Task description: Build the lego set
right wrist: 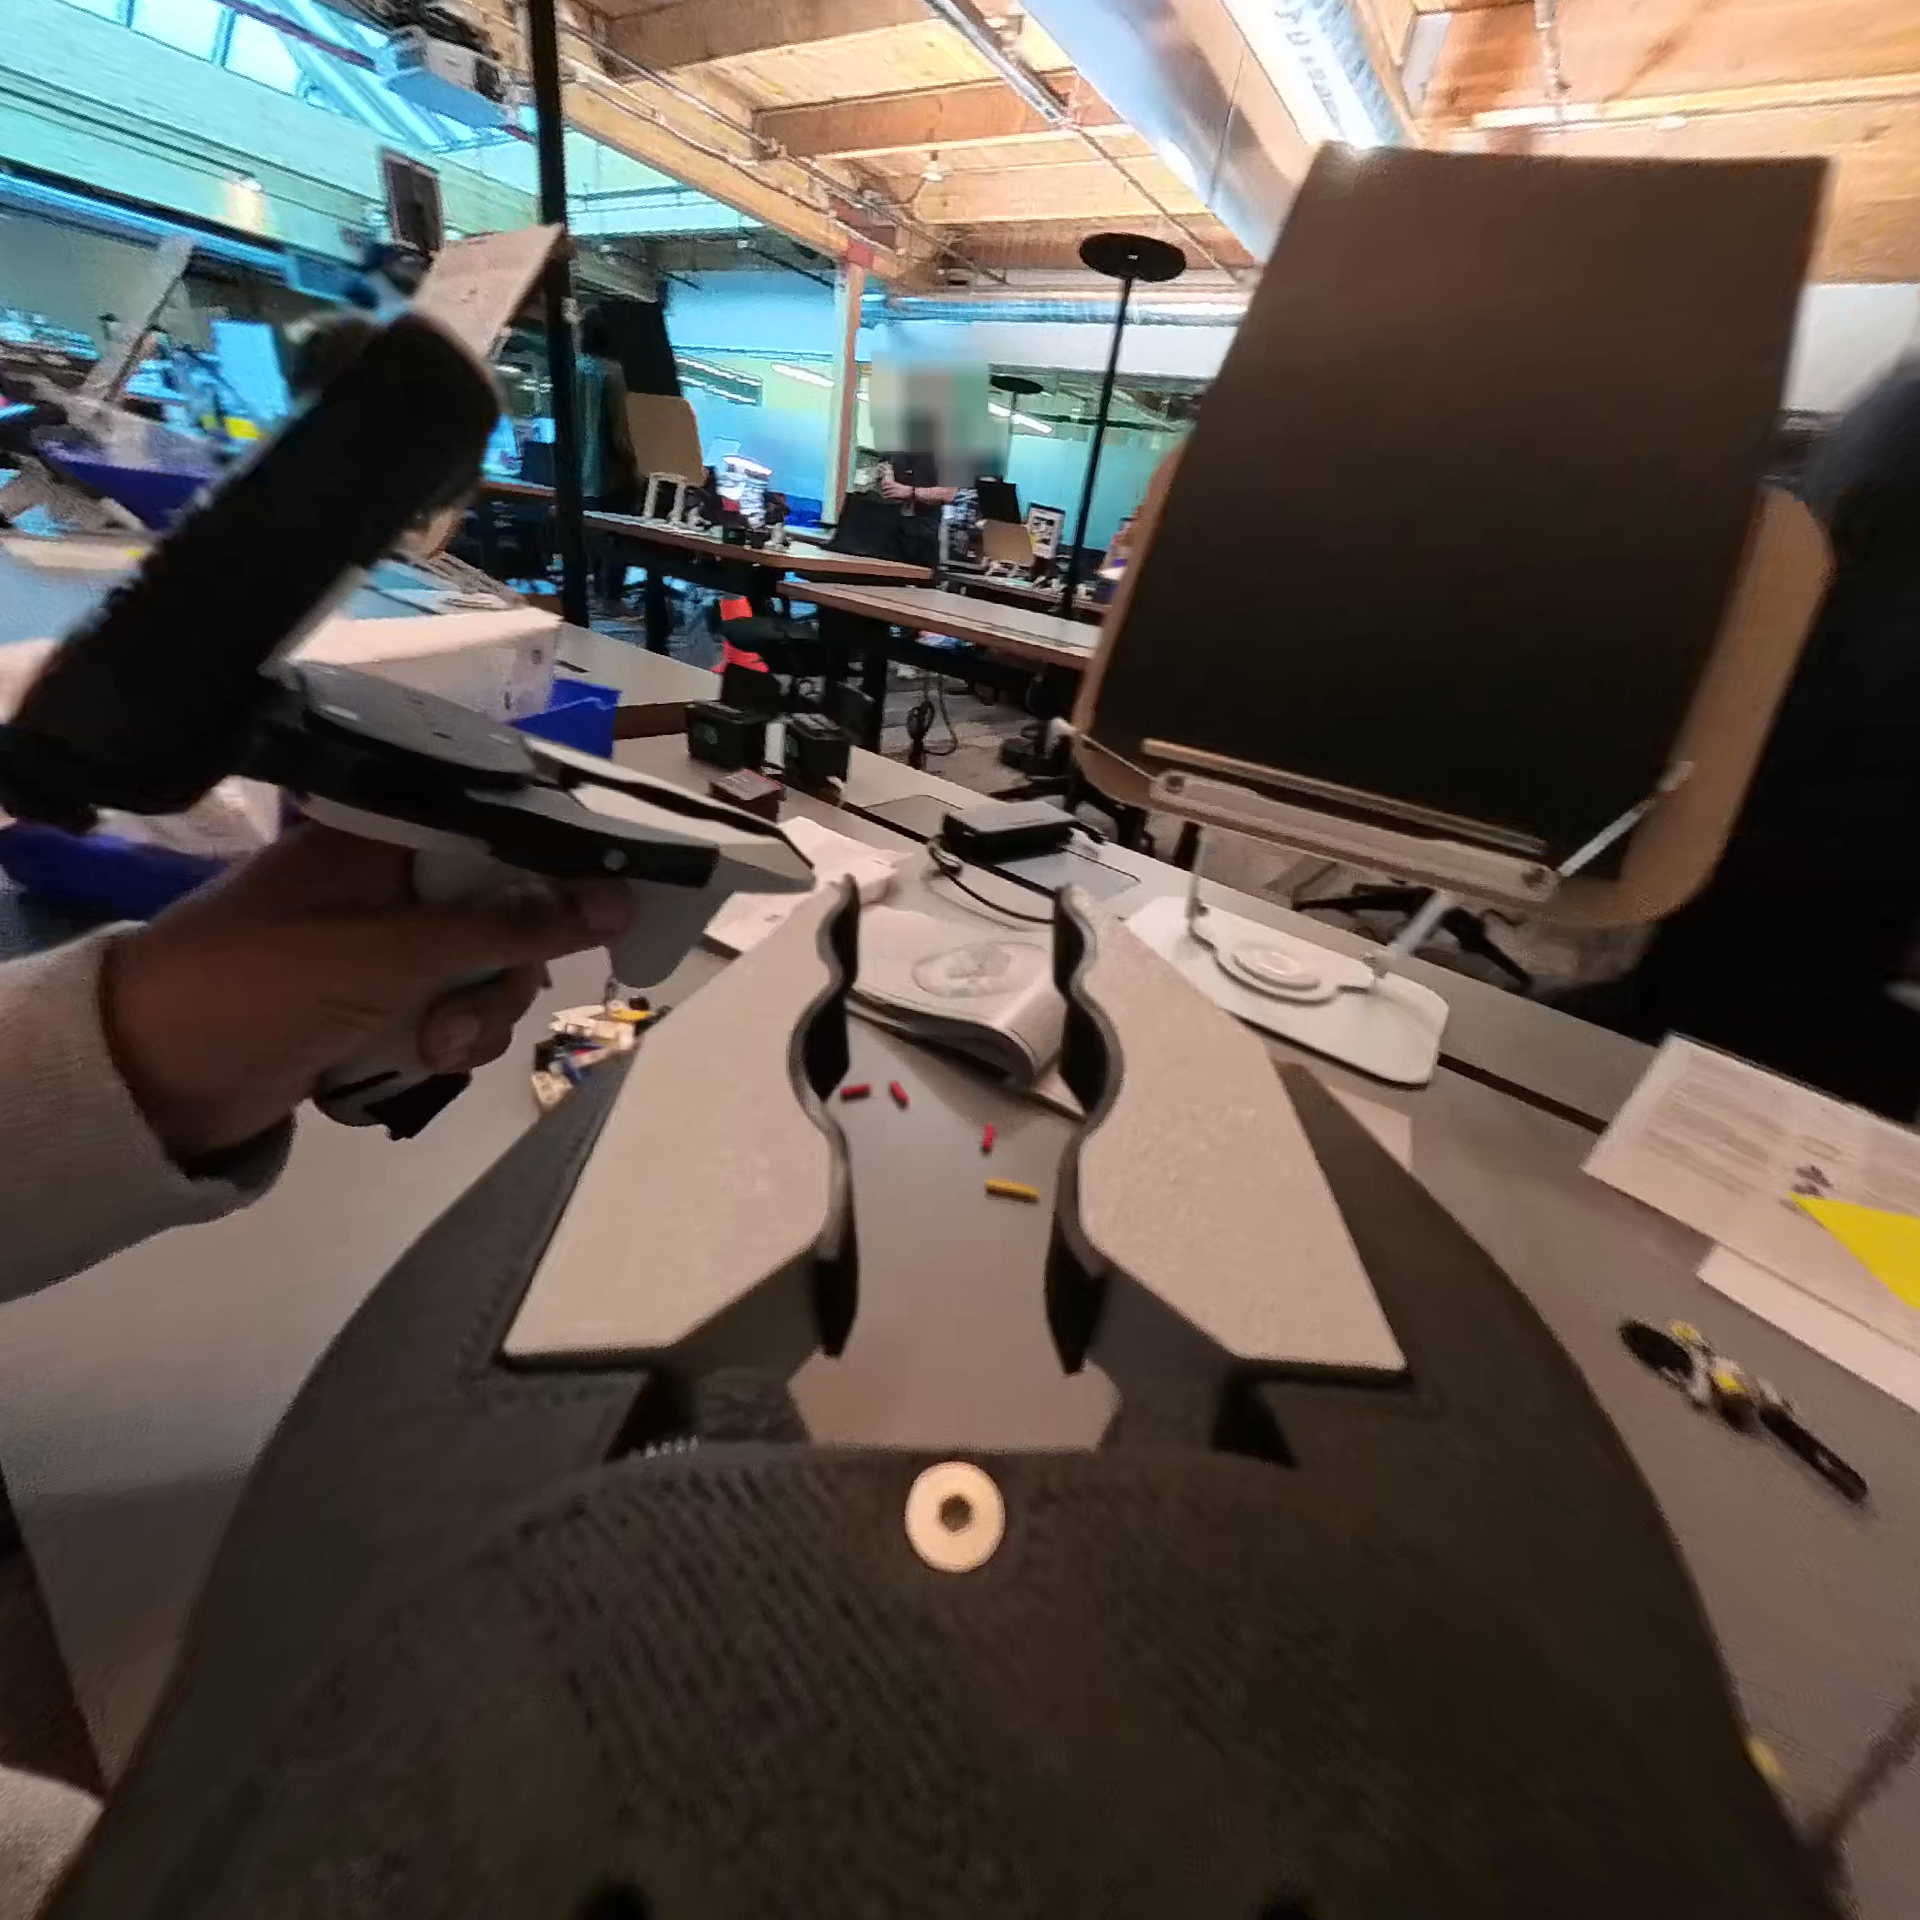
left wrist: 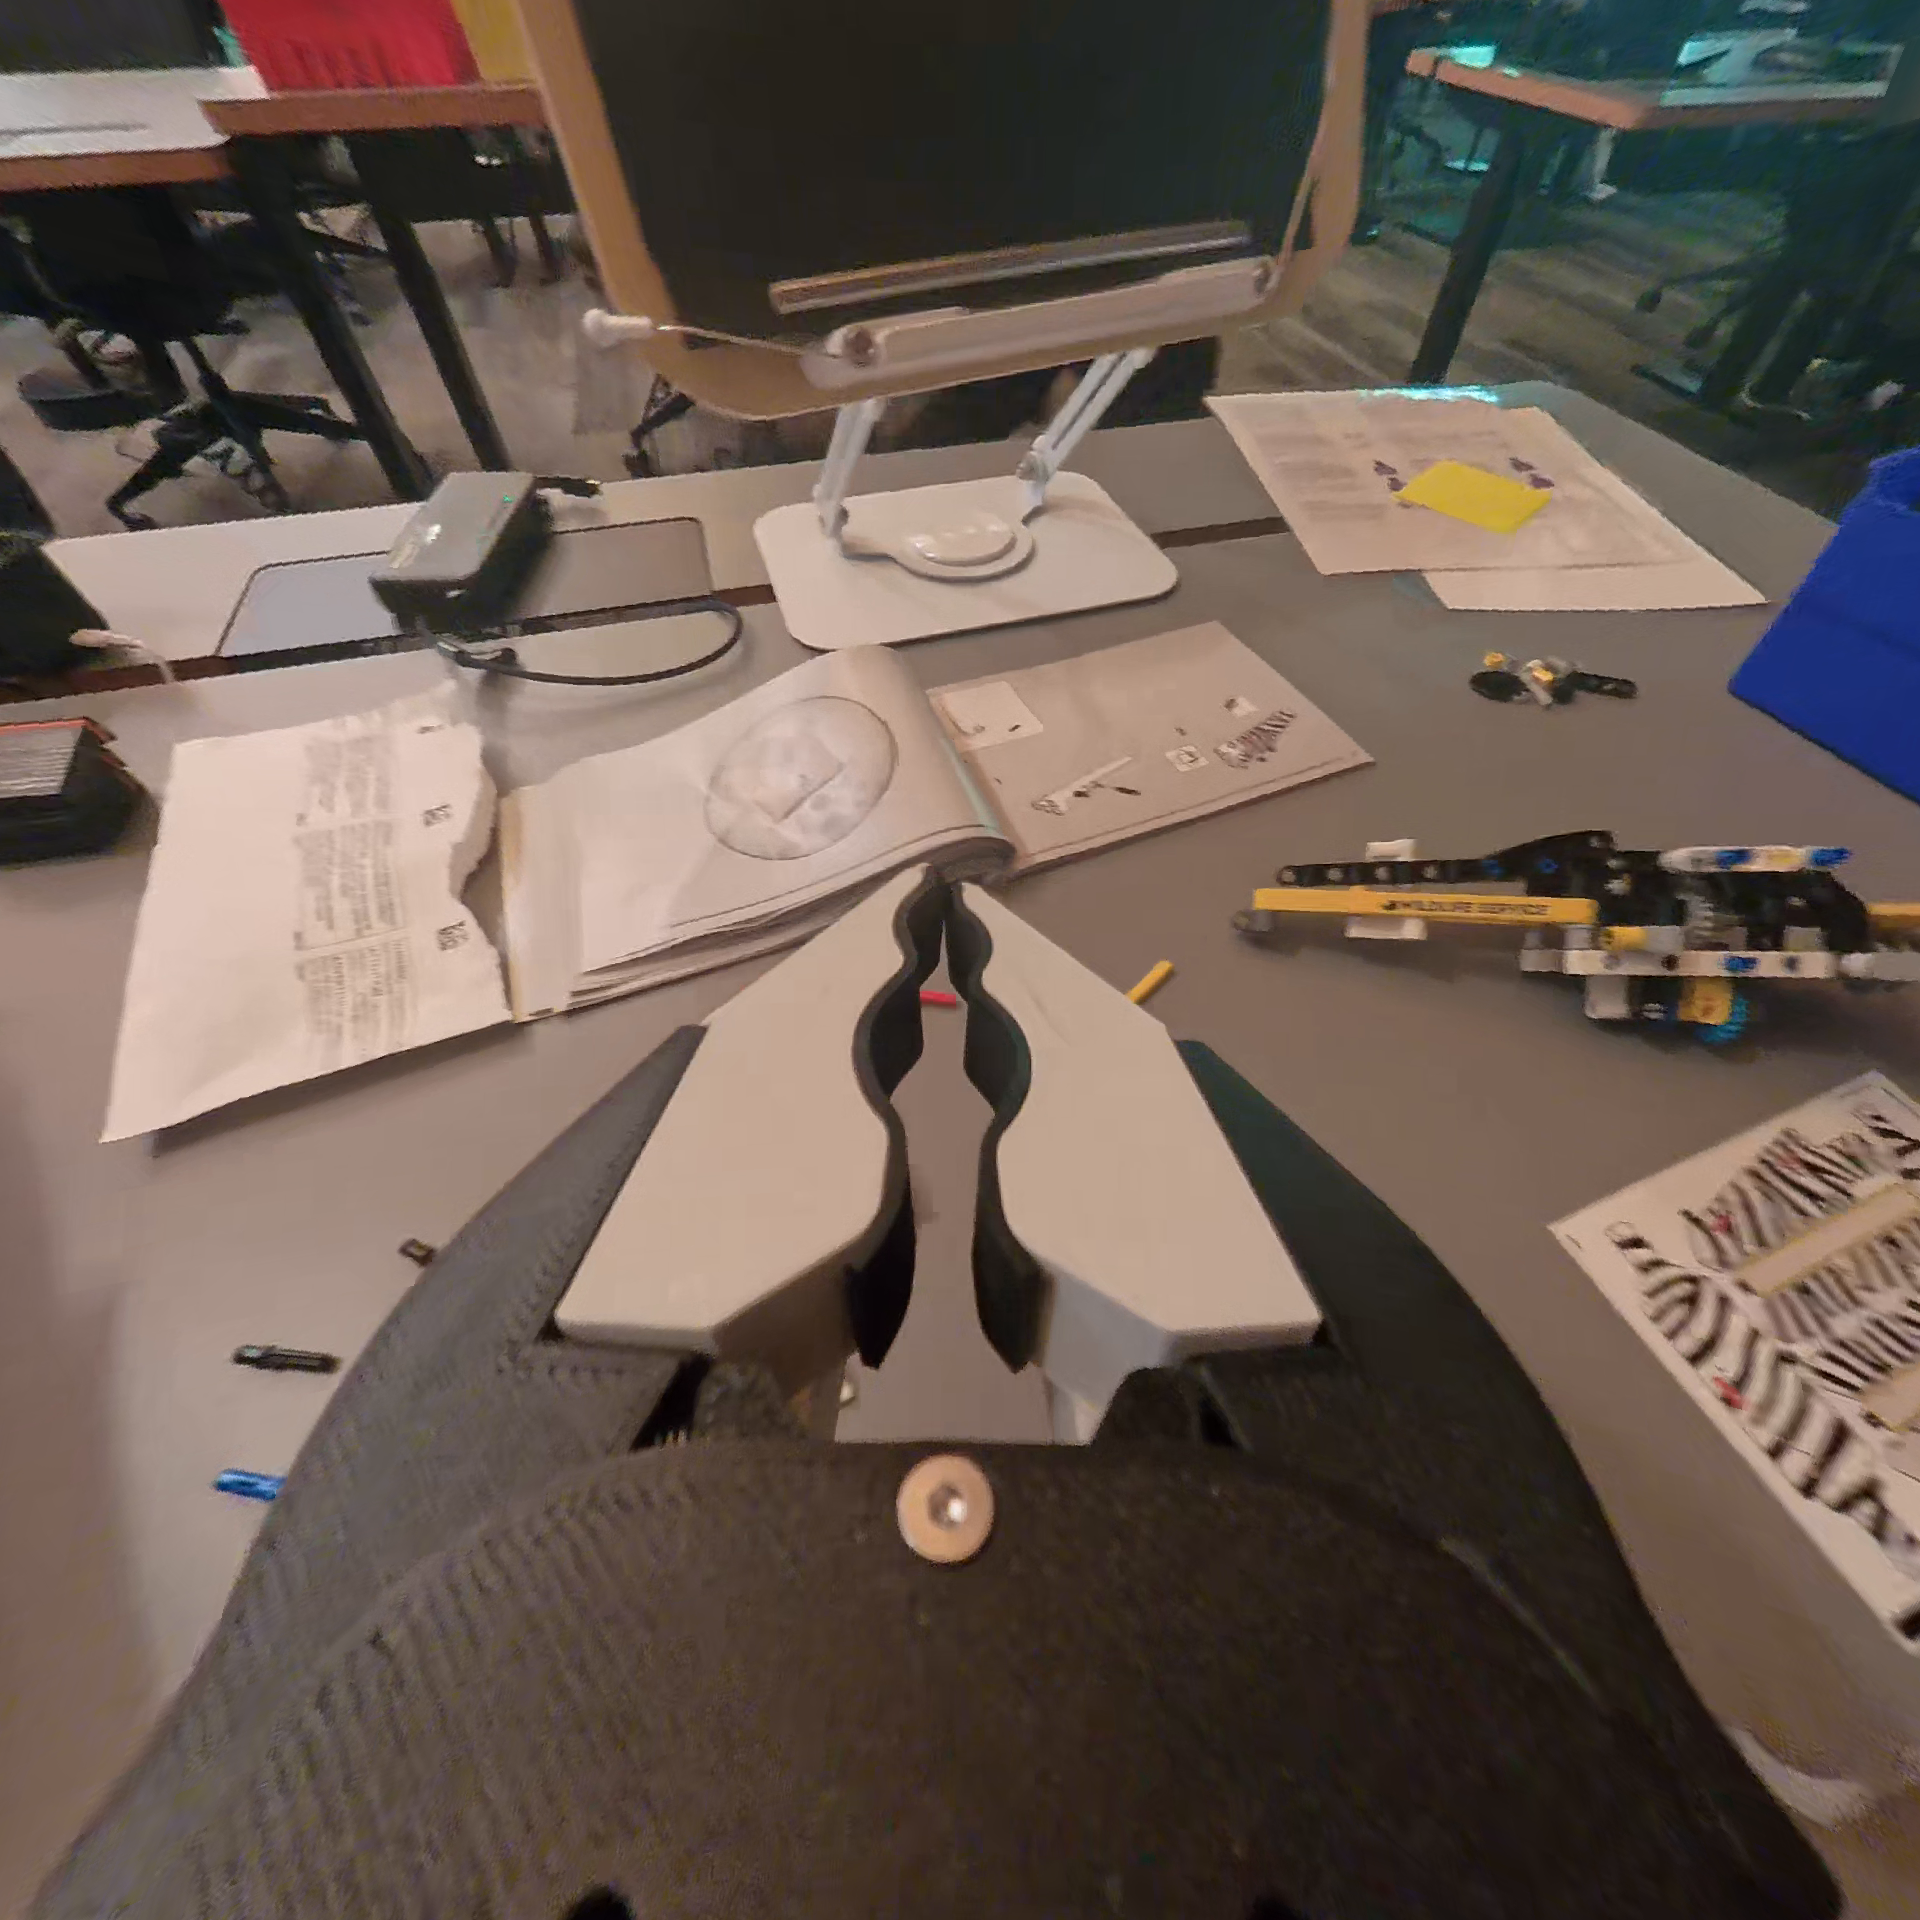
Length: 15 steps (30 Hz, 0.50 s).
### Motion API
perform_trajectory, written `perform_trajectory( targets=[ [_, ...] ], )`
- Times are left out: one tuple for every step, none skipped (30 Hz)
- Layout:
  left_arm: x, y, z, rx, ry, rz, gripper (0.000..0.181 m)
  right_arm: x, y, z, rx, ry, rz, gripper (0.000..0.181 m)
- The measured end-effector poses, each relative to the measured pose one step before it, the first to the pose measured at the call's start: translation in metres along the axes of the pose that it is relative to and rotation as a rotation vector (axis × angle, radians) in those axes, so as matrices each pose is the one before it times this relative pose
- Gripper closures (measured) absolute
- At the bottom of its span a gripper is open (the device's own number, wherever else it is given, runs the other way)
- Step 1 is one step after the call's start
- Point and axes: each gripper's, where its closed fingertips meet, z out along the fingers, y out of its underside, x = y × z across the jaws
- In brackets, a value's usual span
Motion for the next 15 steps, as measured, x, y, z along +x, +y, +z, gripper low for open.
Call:
perform_trajectory(
  targets=[
    [-0.00779, 0.00174, 0.00239, -0.0054, -0.0198, 0.0051, 0.181, -0.00702, -0.00335, 0.00584, 0.0012, -0.0268, -0.0054, 0.143],
    [-0.00876, 0.00396, 0.00309, -0.0148, -0.024, 0.0094, 0.181, -0.00735, -0.0038, 0.00551, 0.0068, -0.0259, -0.0035, 0.144],
    [-0.0104, 0.00617, 0.00349, -0.0264, -0.0314, 0.0135, 0.181, -0.00786, -0.00425, 0.00503, 0.0108, -0.0245, -0.0024, 0.144],
    [-0.0112, 0.00737, 0.0037, -0.0309, -0.0348, 0.0119, 0.181, -0.00919, -0.00488, 0.00468, 0.0133, -0.0284, -0.0019, 0.144],
    [-0.0097, 0.00757, 0.00317, -0.0293, -0.0235, 0.0036, 0.181, -0.01071, -0.00477, 0.00438, 0.0128, -0.0335, -0.0017, 0.143],
    [-0.0084, 0.00747, 0.00281, -0.0263, -0.0153, -0.0012, 0.181, -0.0116, -0.00397, 0.0045, 0.0071, -0.0349, -0.0037, 0.141],
    [-0.00875, 0.00822, 0.00235, -0.032, -0.0219, 0.0056, 0.181, -0.01164, -0.00273, 0.00472, -0.0003, -0.0323, -0.0077, 0.14],
    [-0.00878, 0.0078, 0.00218, -0.0321, -0.0267, 0.0144, 0.181, -0.01062, -0.00125, 0.0051, -0.0084, -0.0258, -0.0124, 0.14],
    [-0.0087, 0.00585, 0.00159, -0.0199, -0.0311, 0.016, 0.181, -0.00905, -0.00048, 0.00557, -0.0122, -0.017, -0.0114, 0.14],
    [-0.00733, 0.00471, 0.00155, -0.0128, -0.0303, 0.0239, 0.181, -0.00801, 0.00012, 0.0059, -0.0125, -0.0132, -0.0051, 0.14],
    [-0.00515, 0.0044, 0.00142, -0.0124, -0.026, 0.0379, 0.181, -0.00578, 0.002, 0.00613, -0.0188, -0.0055, 0.0081, 0.14],
    [-0.00399, 0.00306, 0.00097, -0.0048, -0.0246, 0.0476, 0.181, -0.00359, 0.00458, 0.0064, -0.0289, 0.0021, 0.0257, 0.138],
    [-0.00605, 0.00088, 0.00009, 0.0089, -0.0395, 0.0395, 0.181, -0.0011, 0.00711, 0.00624, -0.0384, 0.0087, 0.0451, 0.134],
    [-0.00655, -0.0011, -0.00078, 0.0186, -0.0422, 0.0182, 0.181, -0.00032, 0.00844, 0.00606, -0.0423, 0.0083, 0.0637, 0.132],
    [-0.0027, -0.00134, -0.00116, 0.0153, -0.0173, 0.0037, 0.181, -0.00267, 0.00684, 0.00535, -0.0331, -0.0129, 0.0719, 0.125]
  ],
)
